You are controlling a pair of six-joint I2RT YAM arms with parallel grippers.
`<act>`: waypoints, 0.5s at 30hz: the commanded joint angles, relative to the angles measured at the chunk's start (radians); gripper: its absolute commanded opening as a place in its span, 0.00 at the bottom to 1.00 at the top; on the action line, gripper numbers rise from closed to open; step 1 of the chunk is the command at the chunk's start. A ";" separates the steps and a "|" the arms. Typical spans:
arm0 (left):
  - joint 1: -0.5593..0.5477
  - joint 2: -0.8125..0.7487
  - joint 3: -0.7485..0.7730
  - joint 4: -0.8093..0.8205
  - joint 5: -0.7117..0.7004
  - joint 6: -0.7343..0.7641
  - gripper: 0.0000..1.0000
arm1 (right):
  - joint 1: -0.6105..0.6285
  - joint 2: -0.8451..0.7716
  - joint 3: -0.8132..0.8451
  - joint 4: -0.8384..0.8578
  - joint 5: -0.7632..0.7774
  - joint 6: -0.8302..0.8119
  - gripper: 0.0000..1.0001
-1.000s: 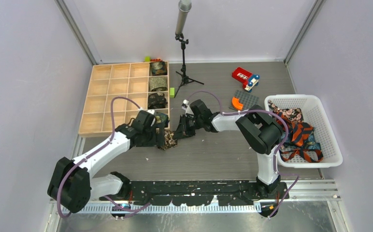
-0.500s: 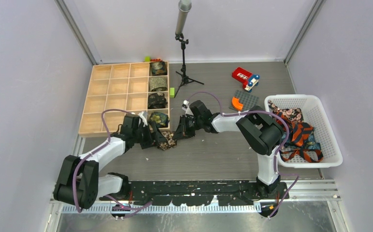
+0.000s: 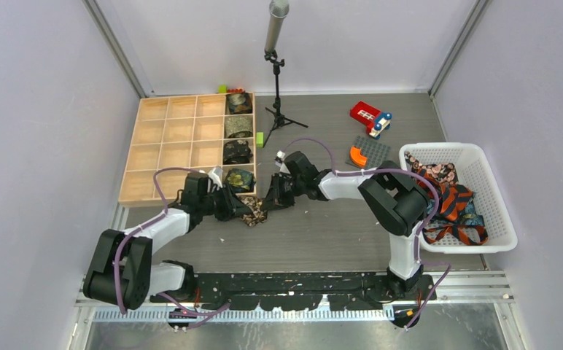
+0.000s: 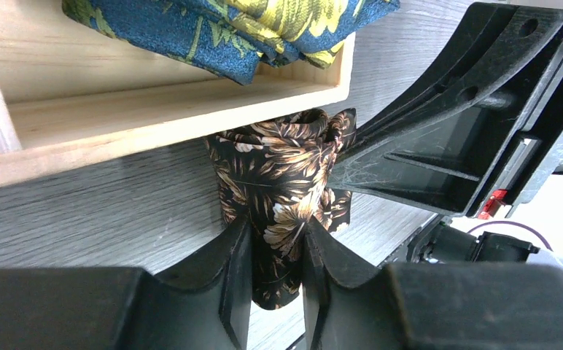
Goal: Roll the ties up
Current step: Roll the tie at the center of the board, then pick up the tie at the center of the board.
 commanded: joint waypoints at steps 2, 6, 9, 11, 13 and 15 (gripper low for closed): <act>-0.002 -0.029 0.013 0.073 0.076 -0.042 0.25 | 0.032 -0.082 0.065 -0.037 0.014 0.017 0.00; -0.002 -0.094 0.033 0.006 0.070 -0.044 0.25 | 0.039 -0.107 0.095 -0.080 0.029 0.018 0.00; -0.002 -0.144 0.054 -0.065 0.053 -0.046 0.25 | 0.043 -0.120 0.120 -0.113 0.041 0.026 0.00; -0.002 -0.170 0.074 -0.121 0.045 -0.044 0.25 | 0.047 -0.128 0.142 -0.138 0.049 0.039 0.00; -0.002 -0.196 0.094 -0.159 0.041 -0.048 0.25 | 0.051 -0.133 0.163 -0.164 0.055 0.048 0.00; -0.002 -0.222 0.124 -0.219 0.019 -0.045 0.26 | 0.057 -0.138 0.188 -0.184 0.062 0.058 0.00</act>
